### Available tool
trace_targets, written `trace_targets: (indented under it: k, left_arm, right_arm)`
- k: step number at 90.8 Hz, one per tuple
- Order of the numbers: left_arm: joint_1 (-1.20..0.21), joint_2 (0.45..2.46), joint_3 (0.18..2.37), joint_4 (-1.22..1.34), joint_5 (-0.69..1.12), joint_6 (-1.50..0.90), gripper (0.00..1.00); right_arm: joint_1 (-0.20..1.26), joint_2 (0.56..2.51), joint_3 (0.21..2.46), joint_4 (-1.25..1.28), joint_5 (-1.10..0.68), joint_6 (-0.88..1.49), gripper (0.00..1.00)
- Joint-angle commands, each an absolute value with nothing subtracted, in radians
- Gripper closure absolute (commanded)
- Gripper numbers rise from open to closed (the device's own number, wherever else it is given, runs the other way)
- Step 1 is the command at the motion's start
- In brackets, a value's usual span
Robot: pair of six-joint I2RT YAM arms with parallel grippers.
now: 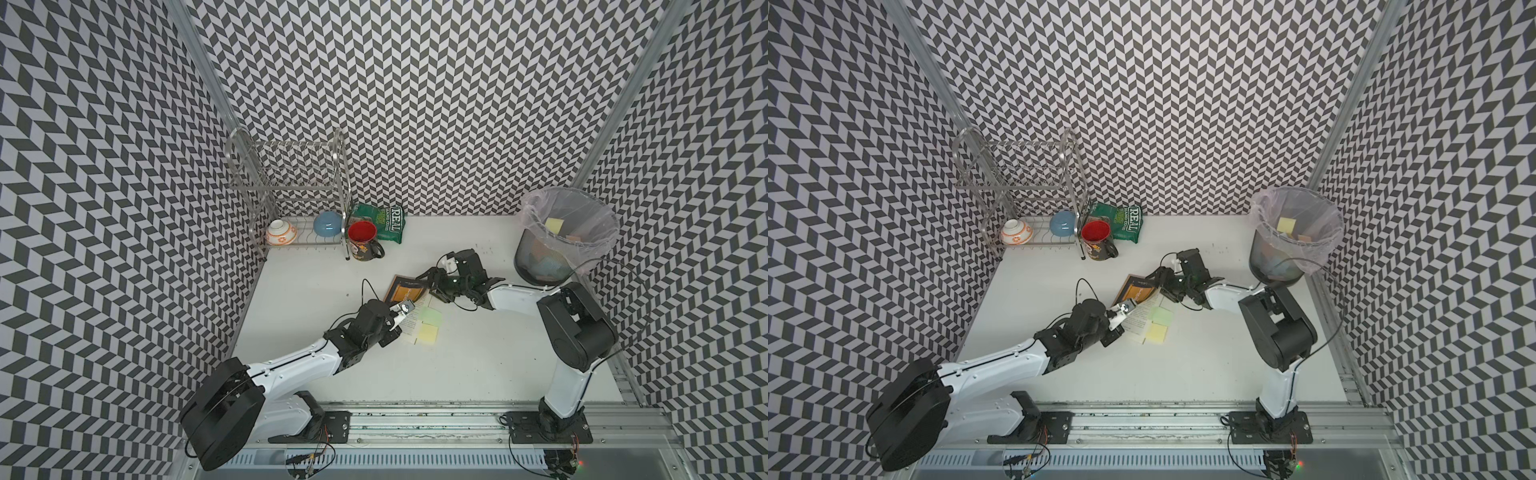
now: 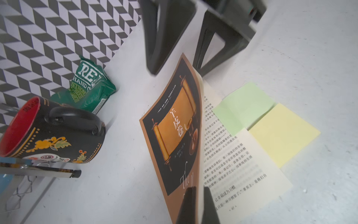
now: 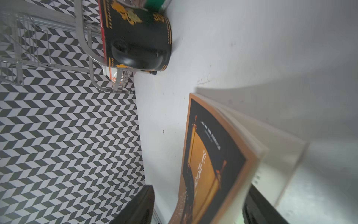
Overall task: Peel off the used sticky note
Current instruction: Open the book at the center of the board, then tear off the note from the book.
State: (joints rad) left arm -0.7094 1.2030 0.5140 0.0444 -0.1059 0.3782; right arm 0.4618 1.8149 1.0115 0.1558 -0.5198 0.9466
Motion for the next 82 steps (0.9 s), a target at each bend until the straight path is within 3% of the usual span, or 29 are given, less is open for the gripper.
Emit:
trace_targets:
  k: [1,34,67,82]
  left_arm:
    - [-0.609,1.172,0.552,-0.008,0.124,0.316,1.00]
    - [-0.275,1.149,0.560,-0.080,0.528,0.312,1.00]
    - [-0.046,1.177,0.552,-0.127,0.740,0.355,1.00]
    - [0.016,1.201,0.551,-0.132,0.789,0.364,1.00]
  right_arm:
    - [0.401,1.703,0.966,0.153,-0.538,0.871,0.24]
    - [0.451,1.608,0.669,0.276,-0.582,0.815,0.25]
    - [0.589,1.772,0.747,0.307,-0.530,0.855,0.27]
    - [0.616,1.824,0.837,0.223,-0.499,0.762,0.26]
